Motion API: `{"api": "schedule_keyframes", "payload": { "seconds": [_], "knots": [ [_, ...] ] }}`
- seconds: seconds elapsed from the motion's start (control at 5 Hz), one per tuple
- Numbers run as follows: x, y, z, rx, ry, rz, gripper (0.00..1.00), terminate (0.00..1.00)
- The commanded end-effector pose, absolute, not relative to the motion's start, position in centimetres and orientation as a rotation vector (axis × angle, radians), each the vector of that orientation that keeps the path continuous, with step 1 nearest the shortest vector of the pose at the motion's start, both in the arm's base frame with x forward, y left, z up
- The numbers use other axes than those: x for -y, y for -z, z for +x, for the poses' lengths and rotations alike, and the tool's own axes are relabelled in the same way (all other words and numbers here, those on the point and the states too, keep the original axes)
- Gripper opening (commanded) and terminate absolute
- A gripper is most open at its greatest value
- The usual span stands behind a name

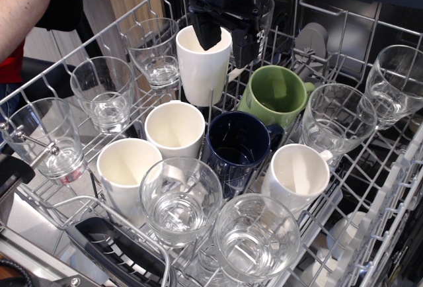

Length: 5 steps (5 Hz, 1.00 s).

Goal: Pick up any cup

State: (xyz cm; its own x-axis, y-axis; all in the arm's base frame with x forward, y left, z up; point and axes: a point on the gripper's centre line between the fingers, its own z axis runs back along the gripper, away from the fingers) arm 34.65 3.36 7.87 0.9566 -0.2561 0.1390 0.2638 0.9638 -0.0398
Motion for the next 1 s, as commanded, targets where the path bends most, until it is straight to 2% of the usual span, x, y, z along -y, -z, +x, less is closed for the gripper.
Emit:
{"api": "schedule_keyframes", "payload": {
  "seconds": [0.0,0.2,0.8],
  "knots": [
    [-3.4,-7.9,34.7,0.133,0.264,-0.058,1.00,0.00],
    [-3.4,-6.1,35.2,0.113,0.256,-0.025,1.00,0.00],
    [-4.2,-0.6,36.7,0.168,0.251,0.029,1.00,0.00]
  ]
}}
